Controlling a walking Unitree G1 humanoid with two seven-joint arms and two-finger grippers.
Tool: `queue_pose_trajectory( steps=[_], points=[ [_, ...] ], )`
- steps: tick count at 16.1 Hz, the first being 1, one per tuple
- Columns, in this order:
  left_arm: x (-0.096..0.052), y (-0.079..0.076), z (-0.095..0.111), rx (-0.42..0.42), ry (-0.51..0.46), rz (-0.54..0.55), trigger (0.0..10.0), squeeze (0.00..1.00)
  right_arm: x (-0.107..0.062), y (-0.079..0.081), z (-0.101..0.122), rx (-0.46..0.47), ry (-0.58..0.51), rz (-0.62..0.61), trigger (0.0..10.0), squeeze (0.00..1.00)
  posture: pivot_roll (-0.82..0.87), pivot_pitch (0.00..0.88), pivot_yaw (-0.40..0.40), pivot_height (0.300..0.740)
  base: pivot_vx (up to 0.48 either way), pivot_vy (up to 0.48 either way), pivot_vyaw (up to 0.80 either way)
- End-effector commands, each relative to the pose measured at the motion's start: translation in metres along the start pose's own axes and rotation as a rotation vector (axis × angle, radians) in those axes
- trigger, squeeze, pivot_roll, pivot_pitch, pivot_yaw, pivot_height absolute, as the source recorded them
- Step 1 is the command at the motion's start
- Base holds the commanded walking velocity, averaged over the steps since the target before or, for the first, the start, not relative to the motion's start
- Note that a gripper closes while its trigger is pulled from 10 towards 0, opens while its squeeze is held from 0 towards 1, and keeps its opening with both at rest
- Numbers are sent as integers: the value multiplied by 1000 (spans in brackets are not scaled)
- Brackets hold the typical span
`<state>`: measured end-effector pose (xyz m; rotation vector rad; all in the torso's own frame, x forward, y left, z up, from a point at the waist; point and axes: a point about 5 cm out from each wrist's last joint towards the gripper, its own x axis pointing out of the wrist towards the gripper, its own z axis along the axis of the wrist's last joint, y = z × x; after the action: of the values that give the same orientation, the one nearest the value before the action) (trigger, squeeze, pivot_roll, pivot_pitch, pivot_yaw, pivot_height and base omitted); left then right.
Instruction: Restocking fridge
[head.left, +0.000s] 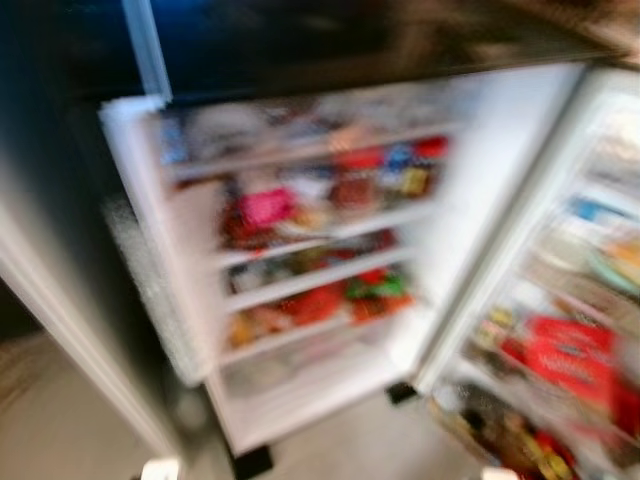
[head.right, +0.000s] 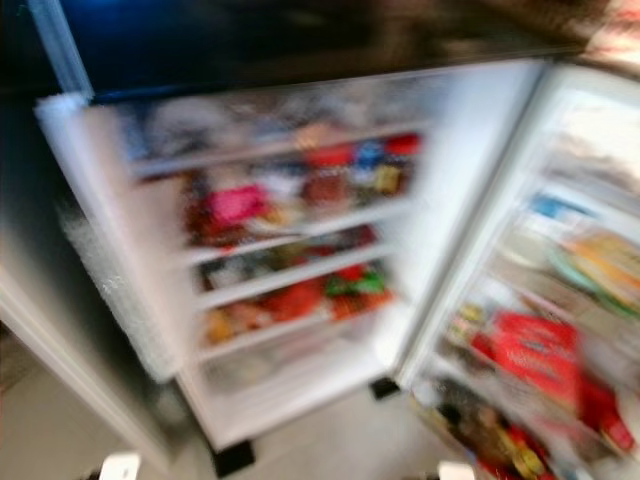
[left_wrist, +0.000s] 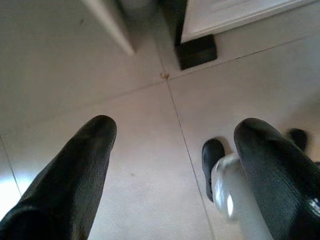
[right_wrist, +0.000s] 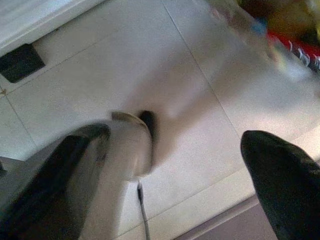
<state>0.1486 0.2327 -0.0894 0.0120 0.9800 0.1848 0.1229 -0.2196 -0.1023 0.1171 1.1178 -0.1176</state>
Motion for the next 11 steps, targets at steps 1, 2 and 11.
queue_pose_trajectory(
  steps=[1, 2, 11],
  points=[
    [1, -9, 3, 5, -3, -25, 10000, 0, -2, -9, 1, -5, 1, -22, 10000, 0, 11, 0, -13, 740, 0, 255, -719],
    [1, -9, 3, 6, -2, -26, 10000, 0, -2, -9, 1, -5, 1, -23, 10000, 0, 12, 0, -13, 740, 0, 255, -719],
    [2, -11, 4, 16, -5, -33, 10000, 0, -1, -8, 2, -5, -8, -18, 10000, 0, 13, 0, -14, 740, 0, 85, -239]
  ],
)
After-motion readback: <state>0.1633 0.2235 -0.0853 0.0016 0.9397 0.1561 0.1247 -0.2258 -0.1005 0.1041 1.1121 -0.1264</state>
